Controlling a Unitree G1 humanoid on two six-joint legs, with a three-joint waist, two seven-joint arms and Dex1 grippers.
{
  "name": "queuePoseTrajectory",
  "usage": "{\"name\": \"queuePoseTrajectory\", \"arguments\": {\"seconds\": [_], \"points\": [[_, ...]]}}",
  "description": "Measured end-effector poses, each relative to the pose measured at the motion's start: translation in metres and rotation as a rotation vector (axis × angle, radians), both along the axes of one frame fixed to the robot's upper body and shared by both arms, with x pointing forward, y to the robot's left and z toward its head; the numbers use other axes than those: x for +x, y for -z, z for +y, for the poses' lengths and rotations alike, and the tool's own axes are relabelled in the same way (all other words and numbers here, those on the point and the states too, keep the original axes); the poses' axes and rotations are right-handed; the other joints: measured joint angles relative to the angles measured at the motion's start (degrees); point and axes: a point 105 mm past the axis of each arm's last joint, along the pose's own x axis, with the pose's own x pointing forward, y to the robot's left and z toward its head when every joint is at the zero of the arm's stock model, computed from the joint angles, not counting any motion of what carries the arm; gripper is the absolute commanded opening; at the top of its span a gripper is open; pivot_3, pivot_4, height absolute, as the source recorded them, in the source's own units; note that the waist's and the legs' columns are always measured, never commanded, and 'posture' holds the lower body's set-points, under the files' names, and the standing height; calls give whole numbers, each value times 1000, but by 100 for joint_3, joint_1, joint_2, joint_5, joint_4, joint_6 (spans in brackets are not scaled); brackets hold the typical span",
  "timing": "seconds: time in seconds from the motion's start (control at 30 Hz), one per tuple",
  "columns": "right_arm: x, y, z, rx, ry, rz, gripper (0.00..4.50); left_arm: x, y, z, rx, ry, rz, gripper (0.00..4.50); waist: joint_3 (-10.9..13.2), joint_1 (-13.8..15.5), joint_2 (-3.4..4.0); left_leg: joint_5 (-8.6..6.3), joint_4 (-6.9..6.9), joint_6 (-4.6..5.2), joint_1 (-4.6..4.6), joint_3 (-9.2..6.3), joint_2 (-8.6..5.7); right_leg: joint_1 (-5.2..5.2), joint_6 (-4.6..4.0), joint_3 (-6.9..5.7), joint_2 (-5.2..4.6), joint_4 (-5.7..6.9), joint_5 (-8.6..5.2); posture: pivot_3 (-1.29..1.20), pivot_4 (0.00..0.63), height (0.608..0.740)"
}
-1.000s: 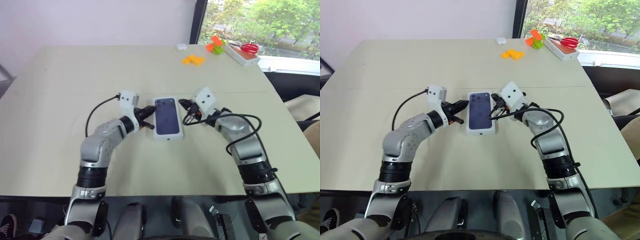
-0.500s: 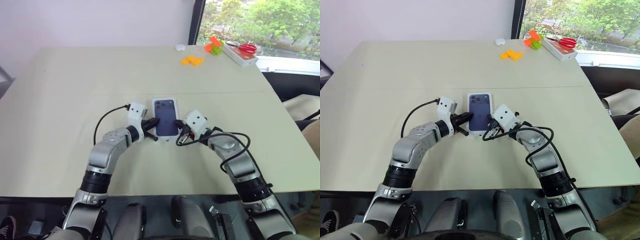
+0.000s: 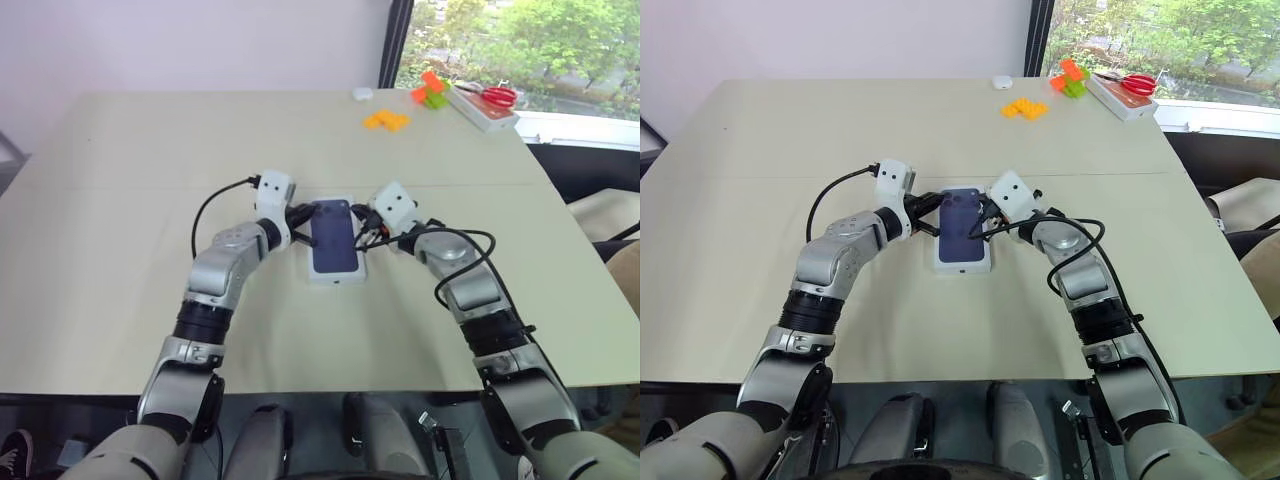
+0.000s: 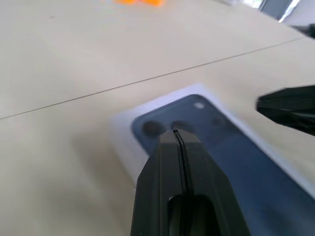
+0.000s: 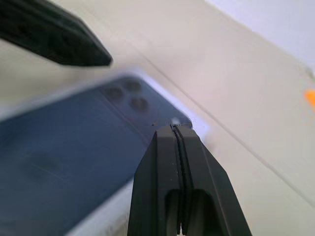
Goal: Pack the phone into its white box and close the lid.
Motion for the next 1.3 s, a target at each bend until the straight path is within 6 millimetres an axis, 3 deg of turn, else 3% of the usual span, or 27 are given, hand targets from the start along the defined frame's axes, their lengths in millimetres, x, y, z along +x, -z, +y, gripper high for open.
{"name": "queuePoseTrajectory", "arguments": {"seconds": [0.2,0.43,0.6,0.8,0.87,1.03,1.3], "points": [[-5,15,4,17,0,8,38,6,11,5,79,-47,-10,0,-2,-13,1,-1,-2,1,11,-1,2,5,0,2,-2,3,1,0,150,740],[-9,16,4,7,-14,5,38,3,11,5,71,-44,-14,0,-2,-8,1,-1,1,1,15,-2,2,9,1,0,1,9,0,0,150,740],[-7,-2,4,7,-25,-18,38,-2,3,2,43,-13,-10,0,0,-6,1,-1,1,1,-8,-2,1,-11,1,2,-1,8,0,0,150,740],[-17,-29,10,57,-72,-51,38,-23,-17,-3,8,86,-44,0,0,9,2,-2,0,0,-34,-5,2,-37,0,1,-2,11,1,0,150,740],[-24,-22,10,65,-80,-22,38,-28,-13,-2,10,93,-31,0,0,15,2,-2,0,0,-34,-5,1,-36,0,0,-4,10,1,0,150,740],[-38,17,5,54,-71,108,38,-36,11,6,36,84,38,0,0,19,2,-1,4,0,-38,-3,-2,-36,0,0,-6,9,1,0,150,740],[-50,24,14,32,-99,93,38,-42,18,6,86,101,7,0,-2,5,3,-2,5,1,14,-3,3,10,17,0,1,6,-17,0,150,740]]}}
